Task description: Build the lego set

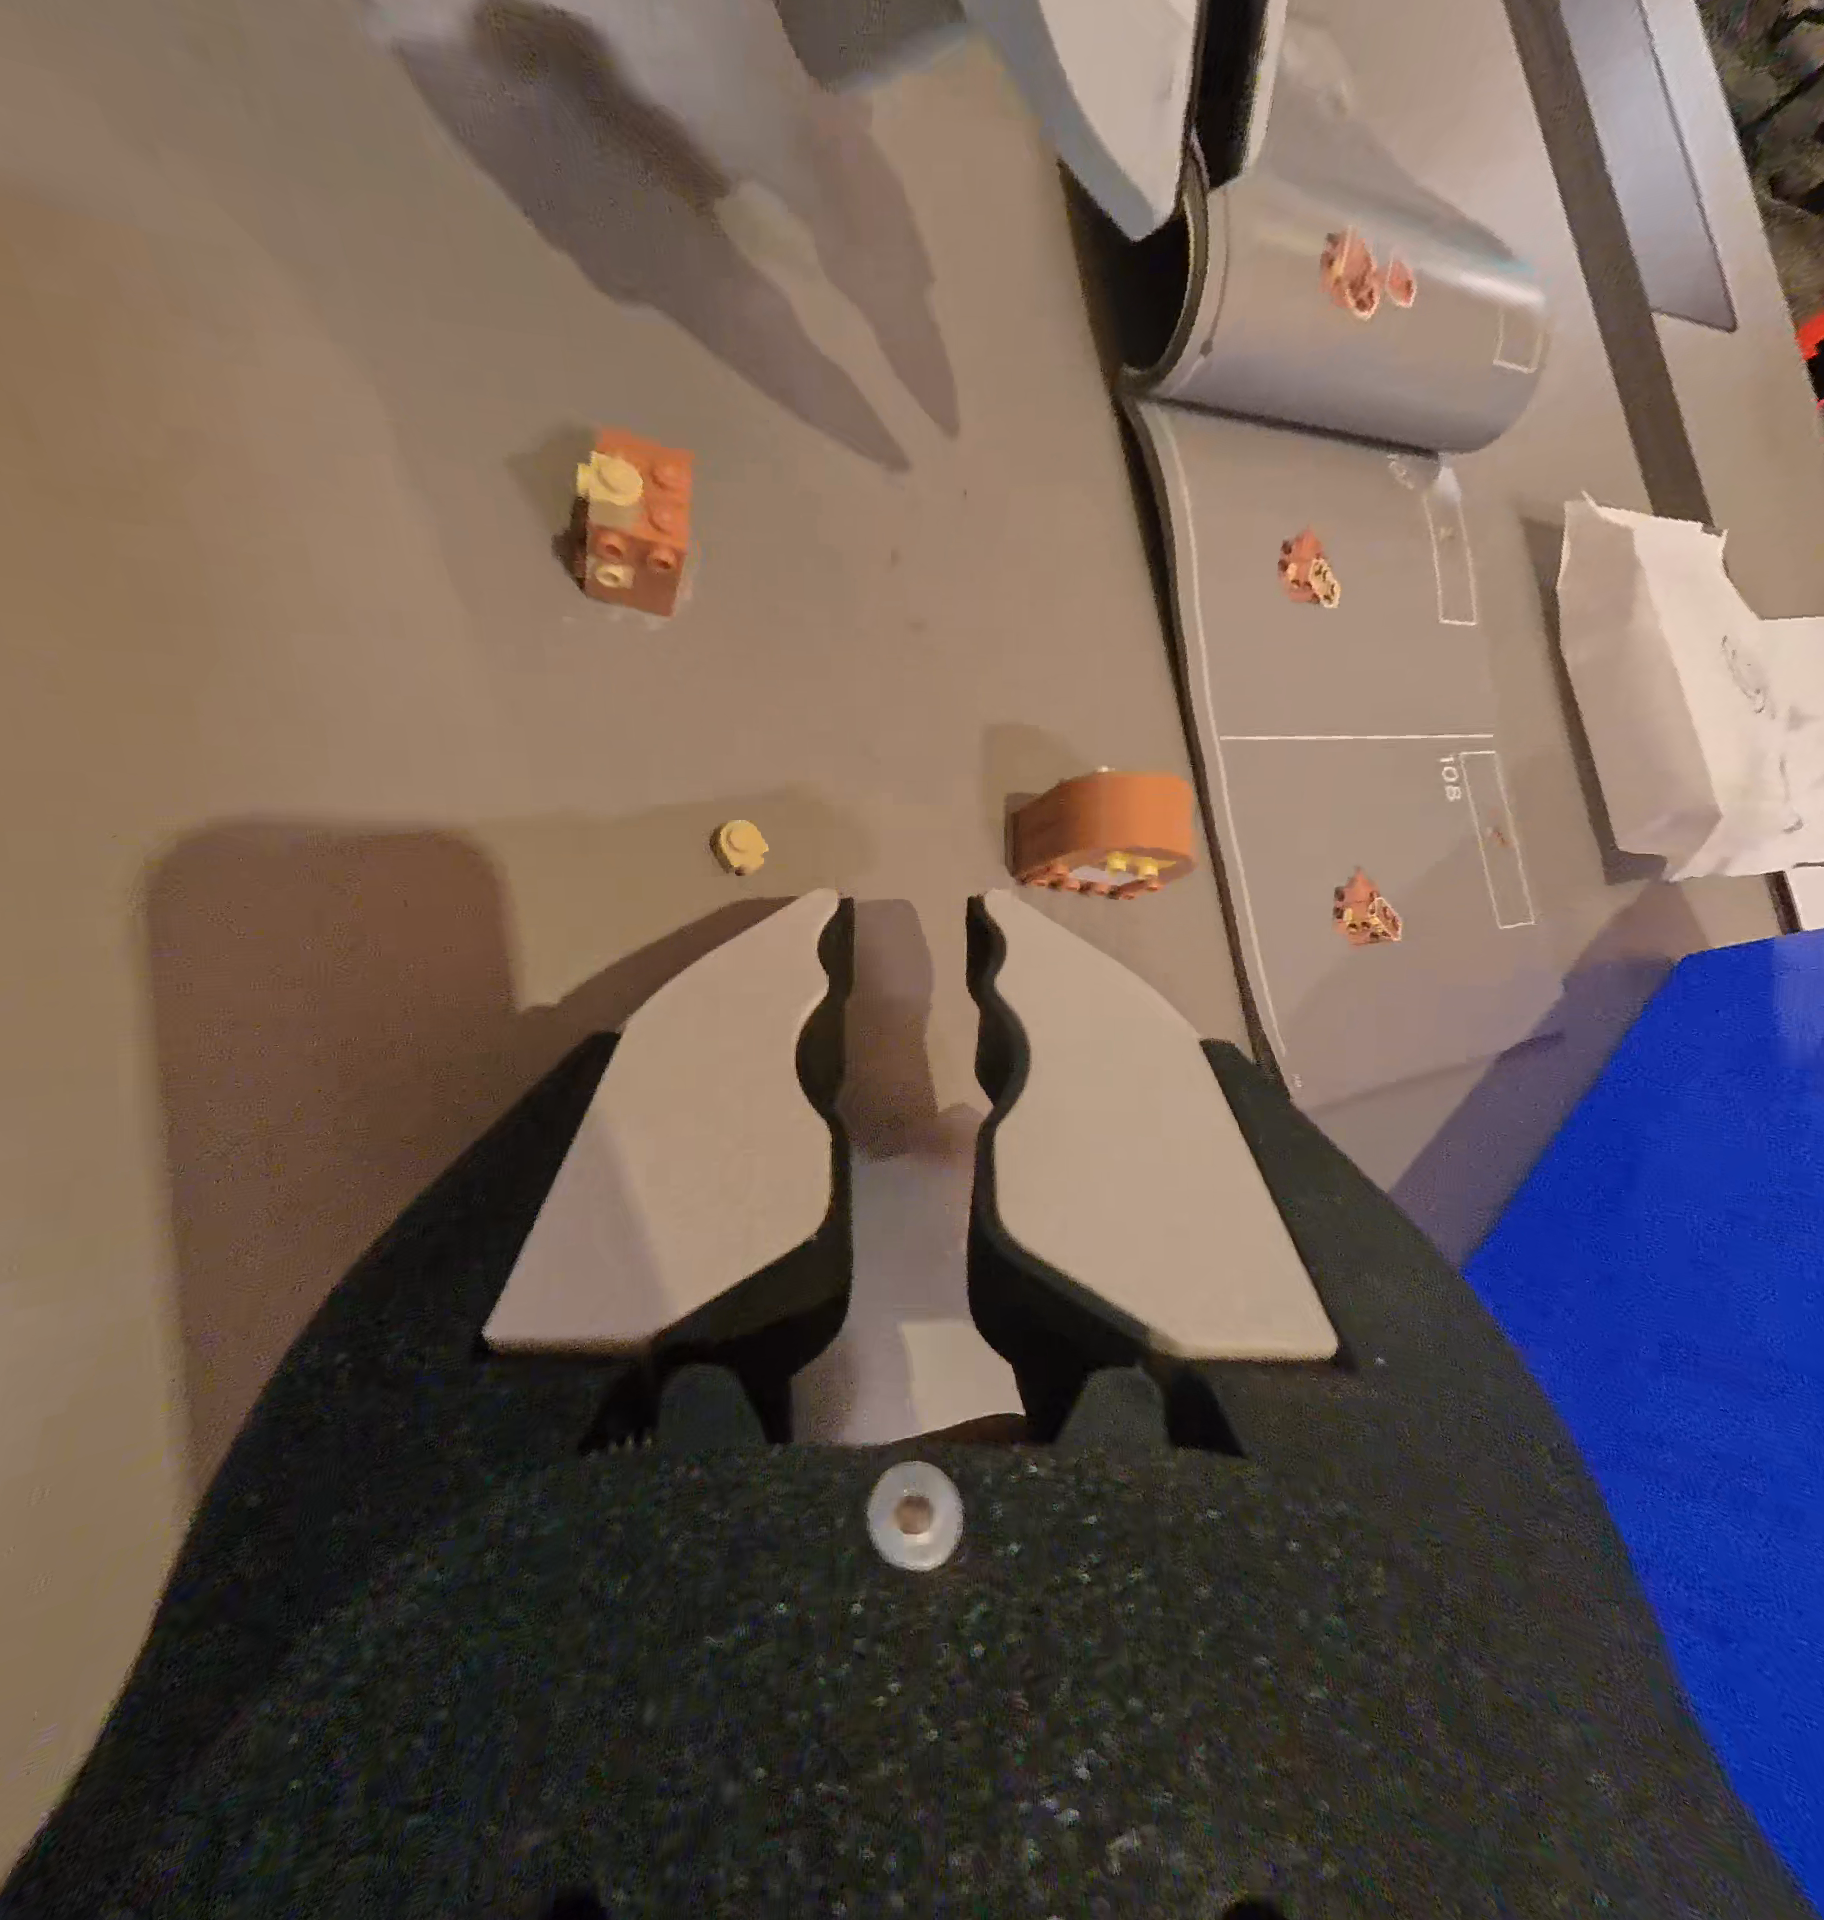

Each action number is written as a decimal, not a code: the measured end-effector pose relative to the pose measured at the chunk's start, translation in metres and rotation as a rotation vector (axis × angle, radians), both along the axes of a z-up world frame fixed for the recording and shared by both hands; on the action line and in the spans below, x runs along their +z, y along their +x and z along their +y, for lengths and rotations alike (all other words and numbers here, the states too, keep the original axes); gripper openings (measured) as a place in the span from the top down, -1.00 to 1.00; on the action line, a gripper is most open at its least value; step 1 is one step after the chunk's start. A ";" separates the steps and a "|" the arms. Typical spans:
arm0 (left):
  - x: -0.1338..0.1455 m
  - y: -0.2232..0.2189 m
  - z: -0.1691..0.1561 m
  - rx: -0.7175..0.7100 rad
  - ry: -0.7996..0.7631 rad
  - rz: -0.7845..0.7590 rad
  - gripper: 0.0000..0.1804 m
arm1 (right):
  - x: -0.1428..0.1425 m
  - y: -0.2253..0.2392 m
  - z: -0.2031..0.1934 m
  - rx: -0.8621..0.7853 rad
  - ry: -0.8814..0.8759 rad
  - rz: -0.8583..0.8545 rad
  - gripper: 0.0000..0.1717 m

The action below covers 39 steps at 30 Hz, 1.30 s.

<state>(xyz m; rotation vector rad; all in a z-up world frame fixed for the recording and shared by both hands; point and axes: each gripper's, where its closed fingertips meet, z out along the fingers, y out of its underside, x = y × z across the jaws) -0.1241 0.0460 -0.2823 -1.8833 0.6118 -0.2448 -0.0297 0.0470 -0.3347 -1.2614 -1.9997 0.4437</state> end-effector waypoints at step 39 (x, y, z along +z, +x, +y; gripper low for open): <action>-0.067 0.059 -0.068 -0.672 -0.219 0.247 0.81 | -0.013 -0.001 -0.028 0.323 -0.278 -0.040 0.71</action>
